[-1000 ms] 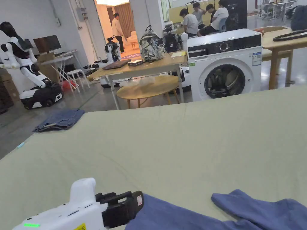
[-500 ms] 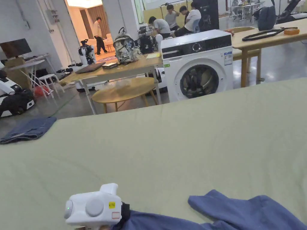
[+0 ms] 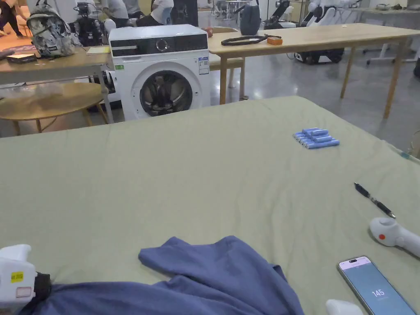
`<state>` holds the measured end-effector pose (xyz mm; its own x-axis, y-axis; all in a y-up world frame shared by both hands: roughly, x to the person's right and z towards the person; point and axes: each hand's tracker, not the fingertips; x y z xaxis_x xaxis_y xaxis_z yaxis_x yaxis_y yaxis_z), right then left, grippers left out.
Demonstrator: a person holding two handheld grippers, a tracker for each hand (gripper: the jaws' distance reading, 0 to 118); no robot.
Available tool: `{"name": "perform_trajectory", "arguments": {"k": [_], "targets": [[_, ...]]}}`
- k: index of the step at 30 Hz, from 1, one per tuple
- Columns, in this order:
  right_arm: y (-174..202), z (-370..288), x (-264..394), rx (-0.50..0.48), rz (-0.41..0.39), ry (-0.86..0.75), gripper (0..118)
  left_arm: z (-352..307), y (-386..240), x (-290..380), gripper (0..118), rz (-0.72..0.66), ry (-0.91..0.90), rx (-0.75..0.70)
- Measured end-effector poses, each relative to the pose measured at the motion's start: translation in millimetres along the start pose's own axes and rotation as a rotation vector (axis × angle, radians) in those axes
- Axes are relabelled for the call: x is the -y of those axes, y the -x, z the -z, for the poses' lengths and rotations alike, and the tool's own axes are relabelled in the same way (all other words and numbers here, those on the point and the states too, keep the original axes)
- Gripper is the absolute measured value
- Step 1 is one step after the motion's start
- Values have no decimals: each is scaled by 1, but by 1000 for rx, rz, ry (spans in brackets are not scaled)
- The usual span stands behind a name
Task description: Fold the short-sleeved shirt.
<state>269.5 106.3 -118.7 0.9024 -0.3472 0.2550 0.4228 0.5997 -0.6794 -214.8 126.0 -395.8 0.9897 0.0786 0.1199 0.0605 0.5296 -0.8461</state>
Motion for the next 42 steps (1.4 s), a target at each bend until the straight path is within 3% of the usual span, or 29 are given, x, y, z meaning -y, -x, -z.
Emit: {"name": "perform_trajectory", "arguments": {"k": [1,4,7,10,15,19,24,30,42], "targets": [[-1,3,2,-64,31,-16,4,0,3,0,0,-22,-5,8],[2,-17,-7,-66,60,-66,3,-18,5,2,0,-90,-80,48],[8,-50,-25,-139,-8,-156,3,-84,11,14,0,-39,-288,46],[26,-76,-55,-195,-94,-233,3,-172,24,20,0,-127,-464,149],[69,-114,-133,-241,-214,-401,3,-304,40,21,0,-90,-725,101],[102,-137,-193,-288,-222,-497,3,-361,59,7,0,-140,-846,93],[159,-168,-269,-281,-299,-607,3,-413,45,-29,0,-125,-941,44],[211,-171,-365,-234,-339,-646,3,-444,31,-96,0,-144,-991,3],[267,-85,-445,-135,-352,-586,3,-373,48,-199,0,-148,-886,-92]]}}
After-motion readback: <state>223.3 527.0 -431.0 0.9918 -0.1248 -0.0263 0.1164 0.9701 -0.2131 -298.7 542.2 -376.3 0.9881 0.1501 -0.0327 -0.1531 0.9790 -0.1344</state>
